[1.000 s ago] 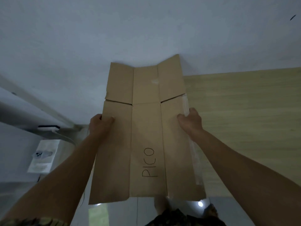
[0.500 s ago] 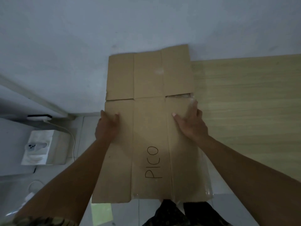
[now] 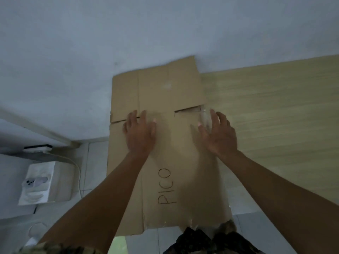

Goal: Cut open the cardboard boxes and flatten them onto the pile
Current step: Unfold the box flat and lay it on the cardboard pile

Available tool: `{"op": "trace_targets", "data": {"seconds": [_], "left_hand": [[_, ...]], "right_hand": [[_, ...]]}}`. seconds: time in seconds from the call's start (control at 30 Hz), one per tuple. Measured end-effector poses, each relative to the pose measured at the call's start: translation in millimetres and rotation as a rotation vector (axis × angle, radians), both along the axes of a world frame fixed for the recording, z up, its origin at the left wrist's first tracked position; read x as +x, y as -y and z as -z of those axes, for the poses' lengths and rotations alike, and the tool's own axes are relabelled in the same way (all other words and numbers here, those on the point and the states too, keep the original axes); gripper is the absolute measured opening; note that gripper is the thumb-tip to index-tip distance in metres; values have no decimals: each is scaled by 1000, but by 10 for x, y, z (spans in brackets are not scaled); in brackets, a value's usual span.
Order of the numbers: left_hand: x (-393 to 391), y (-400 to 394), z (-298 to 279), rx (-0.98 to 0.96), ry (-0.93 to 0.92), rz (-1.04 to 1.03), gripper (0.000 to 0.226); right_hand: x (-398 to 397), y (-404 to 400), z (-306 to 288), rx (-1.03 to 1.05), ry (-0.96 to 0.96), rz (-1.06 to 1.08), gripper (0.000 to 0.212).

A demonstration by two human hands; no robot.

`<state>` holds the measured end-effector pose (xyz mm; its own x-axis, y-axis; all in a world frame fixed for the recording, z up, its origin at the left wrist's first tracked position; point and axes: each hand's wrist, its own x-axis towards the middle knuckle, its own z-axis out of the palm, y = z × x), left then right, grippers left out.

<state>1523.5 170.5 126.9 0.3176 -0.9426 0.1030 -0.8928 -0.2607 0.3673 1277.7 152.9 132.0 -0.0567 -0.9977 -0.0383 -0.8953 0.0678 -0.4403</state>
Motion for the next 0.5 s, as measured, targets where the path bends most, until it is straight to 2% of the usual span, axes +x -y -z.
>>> {"op": "trace_targets", "data": {"seconds": [0.17,0.3,0.5], "left_hand": [[-979,389,-301,-180,-32,281,60],[-2019,553,-549,-254,-55,441,56],[-3783,544,-821,-270,-88,618,62]], "right_hand": [[-720,21,-325,-206,27,1,59],[-1641,-92,-576,-318,11,65,56],[-3375,-405,-868,-355,8,264,56]]}}
